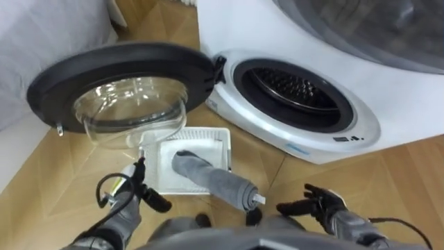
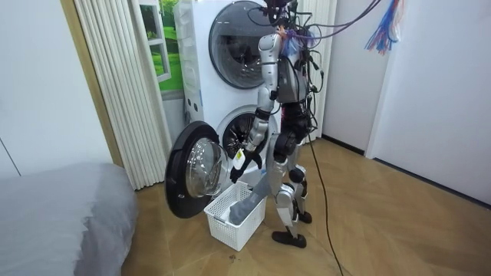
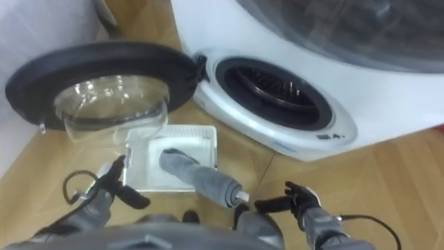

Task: Put towel into washing machine

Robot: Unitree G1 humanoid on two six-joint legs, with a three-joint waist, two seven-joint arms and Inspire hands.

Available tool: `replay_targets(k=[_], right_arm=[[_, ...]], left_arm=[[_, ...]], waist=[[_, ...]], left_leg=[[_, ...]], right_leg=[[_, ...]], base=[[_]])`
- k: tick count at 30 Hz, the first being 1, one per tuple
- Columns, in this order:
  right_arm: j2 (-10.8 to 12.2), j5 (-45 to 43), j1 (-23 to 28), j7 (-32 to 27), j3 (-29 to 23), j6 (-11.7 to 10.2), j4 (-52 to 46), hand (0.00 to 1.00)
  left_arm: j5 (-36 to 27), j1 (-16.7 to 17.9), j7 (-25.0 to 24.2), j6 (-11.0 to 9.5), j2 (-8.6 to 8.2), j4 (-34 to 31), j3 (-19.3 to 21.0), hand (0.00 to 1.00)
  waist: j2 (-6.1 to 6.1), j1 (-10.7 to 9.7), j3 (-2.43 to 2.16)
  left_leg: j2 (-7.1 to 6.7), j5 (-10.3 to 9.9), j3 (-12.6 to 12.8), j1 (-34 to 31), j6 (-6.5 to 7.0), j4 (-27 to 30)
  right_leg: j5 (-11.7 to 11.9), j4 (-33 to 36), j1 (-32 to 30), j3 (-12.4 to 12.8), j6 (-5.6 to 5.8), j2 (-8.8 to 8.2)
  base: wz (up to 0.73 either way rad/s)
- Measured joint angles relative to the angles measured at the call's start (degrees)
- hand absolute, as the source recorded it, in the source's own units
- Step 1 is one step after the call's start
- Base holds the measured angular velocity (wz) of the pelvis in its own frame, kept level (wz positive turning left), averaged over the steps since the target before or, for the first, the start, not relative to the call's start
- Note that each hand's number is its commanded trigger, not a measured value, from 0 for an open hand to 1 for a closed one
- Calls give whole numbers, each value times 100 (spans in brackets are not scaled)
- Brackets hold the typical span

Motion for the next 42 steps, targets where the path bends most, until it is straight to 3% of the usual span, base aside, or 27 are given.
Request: replay_targets(k=[3, 4, 5, 9, 14, 19, 25, 31, 35, 39, 42], right_arm=[[84, 3, -176, -119, 144, -7, 2, 0], [107, 3, -225, -165, 168, -6, 1, 0], [139, -4, -321, -212, 238, -5, -1, 0], [145, 35, -624, -212, 302, -6, -28, 0], [166, 46, -898, -341, 470, -14, -84, 0], [138, 348, -1063, -410, 479, -83, -415, 0], [161, 605, -1087, -372, 663, -219, -728, 0], [206, 917, -1206, -321, 868, -336, -948, 0], [228, 1260, -1290, -348, 931, -451, -1144, 0], [213, 1714, -1304, -334, 1030, -587, -1354, 0], [229, 2043, -1302, -241, 1074, -657, -1469, 0]], left_arm=[[-18, -304, 92, -75, -17, 169, -184, 0], [-18, -361, 116, -82, -19, 174, -227, 0], [-15, -477, 133, -101, -42, 177, -230, 0], [35, -992, 144, -194, -85, 265, -466, 0], [72, -1406, 255, -215, -52, 357, -678, 0], [282, -1738, 300, -202, -40, 351, -966, 0], [534, -1984, 525, -209, -85, 293, -1354, 0], [933, -2190, 723, -199, -91, 291, -1645, 0], [1080, -2354, 889, -194, -27, 283, -1821, 0], [1151, -2444, 1061, -191, 148, 284, -2101, 0], [1276, -2544, 1135, -186, 154, 283, -2131, 0]], waist=[[-3, -70, 26], [-12, -86, 56], [-24, -105, 116], [-84, -123, 233], [-63, -249, 296], [52, -413, 387], [63, -484, 393], [60, -691, 392], [59, -817, 391], [56, -1070, 390], [55, -1198, 390]], left_leg=[[29, 2, 6, -333, 2, 146], [32, 2, 5, -389, 2, 184], [33, 1, 6, -489, 2, 243], [48, 0, 59, -1163, 3, 641], [127, -17, 136, -2005, 19, 1181], [251, -221, 153, -2911, 53, 1922], [363, -384, 276, -3572, 45, 2623], [535, -649, 285, -4238, 23, 3445], [648, -870, 264, -4827, 18, 4140], [658, -1034, 198, -5310, 0, 4670], [677, -1134, 197, -5587, -13, 4968]], right_leg=[[-7, 265, -419, 7, -9, 8], [-16, 342, -499, 6, -20, 7], [-37, 521, -666, 4, -48, 1], [-56, 1041, -1448, 125, -77, -15], [-72, 1287, -2158, 154, -118, 0], [-182, 2039, -3091, 167, -234, 30], [-317, 2725, -3846, 285, -310, 85], [-558, 3562, -4564, 353, -375, 115], [-772, 4248, -5174, 307, -447, 120], [-940, 4795, -5667, 308, -482, 127], [-1053, 5134, -5962, 334, -488, 122]], base=[[-6], [-12], [-13], [-11], [-6], [-6], [-12], [-4], [0], [3], [3]])
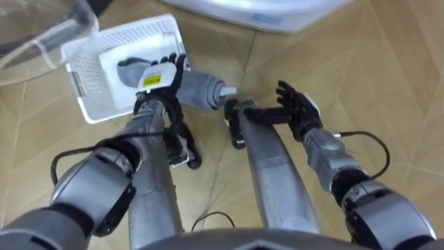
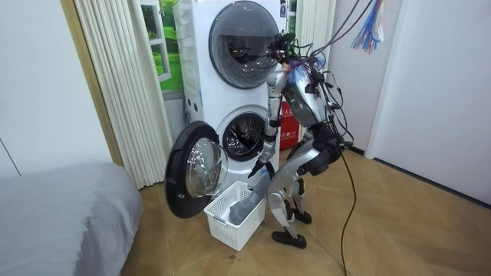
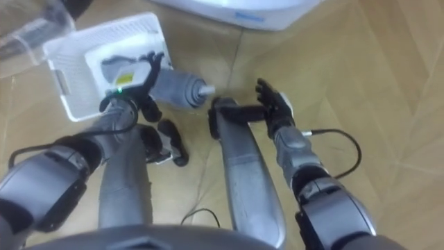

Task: Put towel into washing machine

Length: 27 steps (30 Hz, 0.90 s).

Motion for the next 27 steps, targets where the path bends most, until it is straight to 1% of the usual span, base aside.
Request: replay_targets(k=[2, 4, 6, 7, 9, 11, 13, 15, 18, 19, 20, 21, 23, 27], right_arm=[[-3, 61, 2, 65, 66, -58, -68, 0], [-2, 69, 2, 114, 87, -85, -115, 0], [3, 322, 0, 185, 240, -169, -114, 0], [4, 407, -1, 215, 280, -184, -114, 0], [10, 606, -3, 315, 330, -232, -115, 0], [27, 722, -4, 396, 340, -238, -123, 0], [66, 846, -8, 465, 347, -291, -128, 0], [99, 926, -16, 518, 347, -295, -130, 0], [116, 963, -18, 600, 342, -336, -136, 0], [116, 965, -18, 608, 342, -338, -136, 0], [116, 968, -18, 615, 342, -341, -136, 0], [114, 1014, -26, 658, 342, -348, -136, 0], [116, 1133, -36, 732, 347, -340, -135, 0], [116, 1161, -76, 788, 344, -331, -138, 0]], left_arm=[[44, -11, 53, -1, -6, 0, -10, 0], [82, -13, 115, -1, -24, 0, -30, 0], [147, -22, 137, -2, -18, 0, -204, 0], [148, -29, 137, -2, -19, 0, -242, 0], [148, -38, 135, -2, -18, 6, -346, 0], [149, -45, 124, -3, -31, 16, -358, 0], [149, -76, 124, -3, -44, 16, -375, 0], [149, -85, 124, -3, -43, 18, -397, 0], [149, -84, 123, -2, -45, 30, -454, 0], [149, -85, 122, -3, -45, 30, -465, 55], [149, -88, 123, -3, -48, 30, -476, 62], [146, -103, 123, -3, -48, 30, -507, 100], [143, -100, 94, -2, -49, 33, -528, 100], [144, -104, -74, 6, -28, 54, -760, 100]], waist=[[-1, -41, -1], [-8, -84, -4], [-17, -170, -2], [-25, -179, -2], [-56, -185, 3], [-57, -223, 3], [-70, -271, 1], [-135, -284, 3], [-141, -318, 8], [-142, -321, 8], [-142, -324, 7], [-142, -324, 7], [-145, -323, 9], [-166, -348, 9]], left_leg=[[57, -80, -8, -94, -20, 171], [61, -140, -9, -157, -28, 301], [72, -216, -46, -250, -50, 470], [82, -239, -54, -272, -63, 517], [156, -326, -70, -364, -93, 685], [162, -375, -131, -453, -120, 803], [172, -460, -280, -621, -164, 1029], [184, -502, -293, -668, -183, 1120], [182, -558, -344, -750, -211, 1235], [173, -573, -375, -767, -221, 1265], [173, -575, -380, -779, -222, 1275], [174, -580, -388, -817, -227, 1300], [191, -603, -396, -862, -219, 1369], [188, -688, -412, -930, -231, 1527]], right_leg=[[-61, 150, -102, -3, -20, 23], [-115, 288, -183, -3, -37, 27], [-193, 467, -275, -14, -56, 39], [-216, 514, -298, -13, -59, 48], [-271, 650, -392, -47, -111, 86], [-318, 747, -459, -99, -149, 87], [-408, 924, -564, -199, -193, 96], [-453, 1024, -623, -210, -220, 96], [-515, 1142, -690, -239, -240, 98], [-537, 1167, -697, -254, -254, 96], [-545, 1180, -706, -257, -253, 96], [-554, 1203, -746, -259, -255, 103], [-576, 1261, -796, -267, -271, 118], [-668, 1448, -879, -267, -298, 110]], base=[[-3], [-3], [4], [0], [-8], [-3], [6], [2], [0], [0], [3], [0], [-2], [-1]])
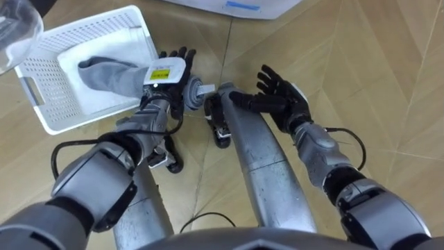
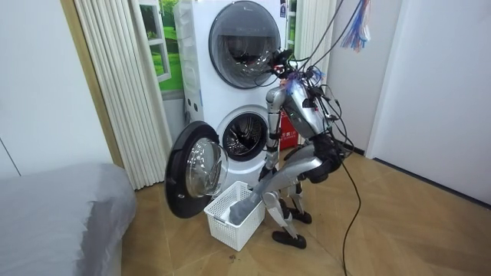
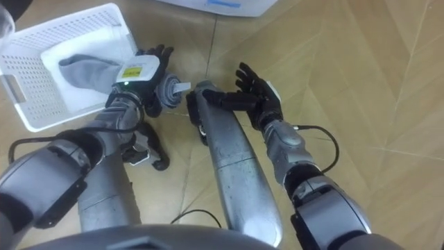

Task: Put towel into washing machine

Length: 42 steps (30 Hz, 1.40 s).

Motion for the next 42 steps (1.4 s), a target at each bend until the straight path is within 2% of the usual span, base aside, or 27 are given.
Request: replay_targets(k=[8, 13, 17, 22, 24, 27, 31, 33, 34, 35, 36, 38, 39, 40, 42], right_arm=[[48, -34, -2, -18, 131, 48, -62, 0], [74, -34, -1, -65, 172, 174, -75, 0], [83, -27, 33, -110, 184, 177, -74, 0], [83, -11, 156, -221, 369, 219, -7, 0], [77, -19, 260, -278, 452, 213, 18, 0], [63, -14, 458, -365, 493, 161, 80, 0], [-89, -266, 577, -449, 431, 103, 319, 0], [-258, -563, 640, -475, 394, 73, 459, 0], [-283, -635, 635, -510, 391, 60, 495, 0], [-337, -711, 633, -576, 385, 40, 528, 0], [-369, -815, 634, -641, 390, 43, 574, 0], [-368, -1124, 615, -734, 366, 48, 678, 0], [-375, -1347, 603, -764, 343, 48, 714, 0], [-381, -1522, 601, -791, 344, 48, 720, 0], [-389, -1727, 573, -827, 337, 49, 706, 0]], left_arm=[[-1, 28, -231, 148, 141, 14, -84, 100], [-15, 107, -503, 220, 160, 4, -260, 100], [6, 205, -584, 238, 164, -14, -265, 100], [10, 436, -490, 173, 161, -31, -337, 100], [5, 525, -320, 13, 176, -28, -349, 100], [-12, 607, -121, -178, 186, -9, -340, 100], [-7, 672, 249, -473, 214, -23, -185, 100], [-16, 700, 541, -640, 279, -57, 19, 100], [-15, 701, 605, -662, 311, -106, 64, 100], [-21, 706, 771, -729, 386, -198, 168, 100], [-52, 703, 964, -782, 460, -294, 263, 100], [-64, 716, 1246, -804, 549, -435, 484, 100], [-160, 714, 1427, -888, 584, -510, 685, 100], [-383, 702, 1559, -941, 596, -609, 828, 100], [-702, 709, 1622, -1049, 579, -804, 1014, 100]], waist=[[-130, -52, -20], [-202, -89, -64], [-229, -92, -81], [-254, -49, -91], [-252, -3, -94], [-227, 123, -100], [-118, 356, -106], [19, 533, -106], [61, 552, -103], [160, 607, -108], [204, 678, -98], [211, 824, -99], [236, 849, -98], [240, 843, -98], [242, 867, -97]], left_leg=[[69, -56, -18, 9, -37, 76], [58, -60, -49, 29, -33, 84], [24, -61, -116, 79, -34, 100], [-22, -69, -114, 526, -52, -57], [-15, -32, -106, 821, -90, -301], [-7, 135, -99, 1241, -104, -821], [-37, 423, 14, 1841, -32, -1606], [-106, 549, 89, 2253, -14, -2053], [-143, 572, 87, 2335, -18, -2143], [-178, 605, 85, 2469, -10, -2291], [-234, 642, 85, 2635, -15, -2451], [-246, 710, 177, 2917, -6, -2726], [-255, 758, 185, 3055, -9, -2883], [-332, 812, 169, 3168, -12, -3023], [-341, 881, 169, 3298, -6, -3206]], right_leg=[[-34, 52, 0, -13, -25, 65], [-33, 34, 39, -25, -24, 66], [-33, 28, 116, -62, -23, 57], [-34, -119, 563, -45, -20, 55], [30, -394, 877, -54, -1, 71], [242, -986, 1342, -64, 25, 131], [508, -1799, 1958, -16, 91, 152], [600, -2201, 2342, 16, 144, 132], [607, -2272, 2422, 17, 151, 109], [616, -2404, 2570, 18, 163, 79], [620, -2513, 2720, 41, 171, 49], [646, -2715, 2950, 79, 186, 36], [657, -2847, 3088, 69, 184, 6], [660, -2945, 3210, 49, 186, -44], [688, -3113, 3359, 22, 201, -69]], base=[[-4], [0], [0], [-1], [-2], [-8], [-3], [-2], [12], [16], [12], [4], [14], [19], [15]])
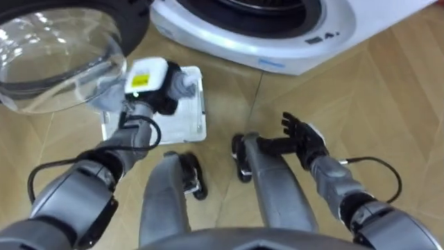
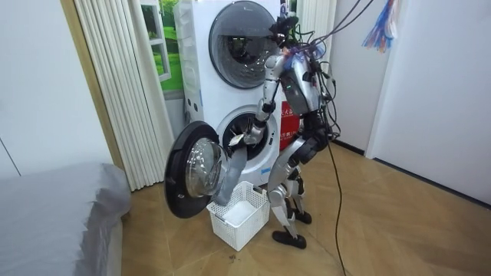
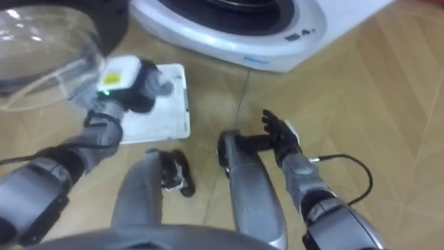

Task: Put towel into washing machine

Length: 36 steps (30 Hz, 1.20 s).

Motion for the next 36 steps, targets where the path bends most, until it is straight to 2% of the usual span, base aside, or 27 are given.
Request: replay_targets(k=[3, 5, 8, 11, 13, 14, 15, 16, 17, 21, 23, 25, 27, 29, 30, 32, 34, 35, 36], right_arm=[[13, -136, -22, -21, -113, 15, -25, 0], [17, -172, -59, -26, -116, 66, -41, 0], [17, -348, -225, -14, -180, 131, -47, 0], [12, -765, -304, 25, -184, 133, -296, 0], [21, -977, -380, 154, -246, 194, -406, 0], [13, -1023, -388, 174, -288, 207, -437, 0], [16, -1072, -407, 199, -358, 237, -443, 0], [17, -1067, -406, 206, -368, 250, -437, 0], [17, -1063, -400, 212, -365, 251, -438, 0], [20, -1041, -409, 370, -379, 321, -435, 0], [25, -1038, -408, 380, -388, 352, -436, 0], [46, -1030, -396, 394, -380, 374, -440, 0], [44, -994, -345, 447, -378, 374, -438, 0], [46, -999, -315, 508, -382, 383, -434, 0], [40, -999, -310, 568, -383, 420, -434, 0], [17, -999, -291, 652, -387, 481, -434, 0], [-26, -1015, -288, 737, -407, 504, -464, 0], [-32, -1021, -288, 759, -408, 506, -480, 13], [-34, -1023, -282, 772, -406, 509, -501, 67]], left_arm=[[-393, 36, 9, -96, -118, -388, 155, 100], [-694, 124, -2, -112, -133, -758, 130, 100], [-1652, 207, -227, -214, -229, -1288, 130, 100], [-2652, 294, -711, -324, -244, -1638, 125, 100], [-3501, 409, -1290, -333, -264, -1792, 65, 100], [-3731, 432, -1463, -333, -286, -1814, 41, 100], [-4143, 461, -1793, -330, -379, -1821, -36, 100], [-4568, 491, -2124, -325, -389, -1820, -152, 100], [-4793, 510, -2320, -321, -396, -1821, -224, 100], [-6227, 686, -3662, -178, -447, -1873, -485, 100], [-6591, 709, -4144, -155, -476, -1874, -523, 100], [-6972, 713, -4550, -103, -474, -1879, -628, 100], [-7416, 738, -5004, 31, -426, -1895, -718, 100], [-7738, 799, -5288, 163, -321, -2010, -762, 100], [-7914, 854, -5480, 245, -232, -2108, -766, 100], [-8103, 919, -5732, 333, -171, -2166, -761, 100], [-8270, 984, -5897, 510, -135, -2323, -745, 100], [-8290, 988, -5930, 543, -120, -2366, -740, 100], [-8317, 992, -5964, 631, -89, -2474, -718, 100]], waist=[[-1, 131, 2], [-1, 180, 2], [-2, 346, 2], [-3, 470, 2], [-11, 495, -4], [-11, 492, -4], [-17, 504, -7], [-26, 516, -12], [-27, 528, -13], [-35, 559, -16], [-40, 558, -21], [-63, 561, -46], [-31, 580, -123], [-13, 574, -172], [-12, 573, -172], [6, 582, -187], [70, 596, -244], [78, 598, -249], [91, 598, -257]], left_leg=[[7, 13, -63, 100, -3, -107], [10, 13, -90, 109, -3, -110], [9, 13, -81, 109, -2, -117], [2, 13, -93, 104, -2, -124], [-64, 61, -113, 110, 11, -178], [-98, 97, -126, 109, 21, -214], [-150, 158, -129, 116, 42, -288], [-192, 218, -135, 117, 68, -320], [-198, 231, -136, 118, 74, -336], [-193, 259, -145, 101, 115, -387], [-188, 272, -163, 79, 135, -389], [-194, 278, -153, 84, 146, -388], [-190, 287, -146, 113, 163, -411], [-190, 316, -142, 180, 184, -503], [-189, 333, -140, 266, 184, -561], [-192, 351, -135, 410, 187, -644], [-194, 385, -111, 501, 203, -748], [-197, 399, -101, 517, 207, -774], [-200, 432, -101, 532, 210, -821]], right_leg=[[13, -155, 151, -88, 3, -6], [13, -157, 181, -180, 3, -46], [14, -161, 182, -251, 2, -84], [15, -163, 182, -253, 0, -84], [14, -176, 189, -281, -1, -148], [14, -182, 189, -291, -1, -186], [19, -217, 196, -306, 8, -234], [43, -253, 202, -321, 28, -276], [56, -271, 209, -330, 33, -285], [136, -386, 248, -367, 69, -288], [181, -448, 260, -391, 84, -282], [196, -459, 266, -373, 104, -285], [232, -517, 313, -371, 123, -275], [283, -622, 390, -385, 131, -270], [308, -686, 481, -391, 134, -265], [333, -773, 630, -401, 146, -263], [392, -889, 724, -400, 163, -261], [406, -908, 732, -392, 166, -262], [438, -961, 750, -396, 164, -262]], base=[[9], [7], [0], [2], [13], [22], [26], [23], [13], [1], [0], [-2], [-2], [0], [0], [0], [0], [0], [0]])
